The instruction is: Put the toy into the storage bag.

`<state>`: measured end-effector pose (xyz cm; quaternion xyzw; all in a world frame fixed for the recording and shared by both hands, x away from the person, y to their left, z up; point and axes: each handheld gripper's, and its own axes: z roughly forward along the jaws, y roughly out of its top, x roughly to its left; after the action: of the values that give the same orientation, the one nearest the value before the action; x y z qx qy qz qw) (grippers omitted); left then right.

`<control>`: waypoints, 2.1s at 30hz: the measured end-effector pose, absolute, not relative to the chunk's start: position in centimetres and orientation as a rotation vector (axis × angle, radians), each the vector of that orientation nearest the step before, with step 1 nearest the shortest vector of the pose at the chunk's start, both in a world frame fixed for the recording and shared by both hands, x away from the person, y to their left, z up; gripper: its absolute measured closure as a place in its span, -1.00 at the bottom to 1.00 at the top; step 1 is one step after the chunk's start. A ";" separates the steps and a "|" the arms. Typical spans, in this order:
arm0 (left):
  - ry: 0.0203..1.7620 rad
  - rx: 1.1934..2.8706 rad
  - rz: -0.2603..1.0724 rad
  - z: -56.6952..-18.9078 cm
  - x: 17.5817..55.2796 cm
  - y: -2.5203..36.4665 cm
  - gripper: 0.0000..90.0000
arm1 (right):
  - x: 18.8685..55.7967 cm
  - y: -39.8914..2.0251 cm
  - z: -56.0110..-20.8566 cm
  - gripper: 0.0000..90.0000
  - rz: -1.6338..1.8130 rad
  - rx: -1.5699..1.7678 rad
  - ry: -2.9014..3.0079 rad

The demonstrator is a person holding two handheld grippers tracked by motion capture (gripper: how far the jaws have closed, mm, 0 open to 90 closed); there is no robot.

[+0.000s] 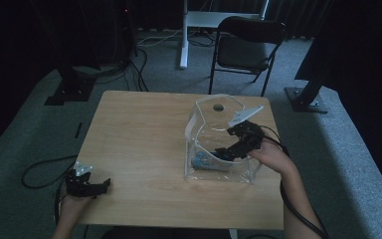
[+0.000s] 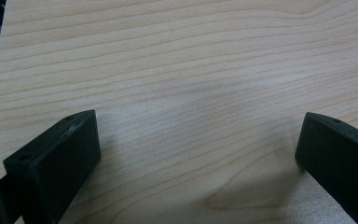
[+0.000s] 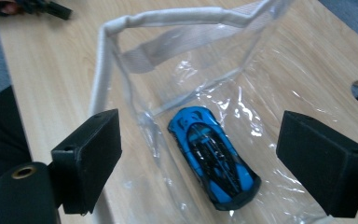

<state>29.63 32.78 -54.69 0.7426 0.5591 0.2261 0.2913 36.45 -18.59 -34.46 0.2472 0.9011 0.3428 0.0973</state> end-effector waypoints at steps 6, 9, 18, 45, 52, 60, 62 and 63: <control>1.489 1.982 0.604 -54.7 29.6 32.8 -0.99 | 35.8 -19.0 -34.6 -0.71 1.101 0.724 2.648; 1.491 1.979 0.602 -54.7 29.6 32.8 -0.99 | 35.4 -19.1 -34.7 -0.71 1.128 0.720 2.634; 1.492 1.979 0.602 -54.7 29.6 32.8 -0.99 | 34.2 -19.5 -34.9 -0.71 1.191 0.701 2.588; 1.492 1.978 0.603 -54.7 29.6 32.8 -0.99 | 29.7 -20.9 -35.9 -0.71 1.386 0.612 2.472; 1.492 1.979 0.603 -54.7 29.6 32.8 -0.99 | 28.7 -20.9 -36.3 -0.71 1.414 0.570 2.477; 1.492 1.979 0.602 -54.7 29.6 32.8 -0.99 | 27.6 -20.7 -36.9 -0.72 1.442 0.524 2.468; 1.492 1.979 0.602 -54.7 29.6 32.8 -0.99 | 27.5 -20.8 -37.0 -0.72 1.455 0.520 2.470; 1.492 1.979 0.602 -54.7 29.6 32.8 -0.99 | 27.4 -20.8 -37.2 -0.72 1.456 0.512 2.480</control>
<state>29.62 32.77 -54.70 0.7423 0.5595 0.2260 0.2914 27.40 -20.75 -37.17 0.1741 0.8439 0.4954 0.1102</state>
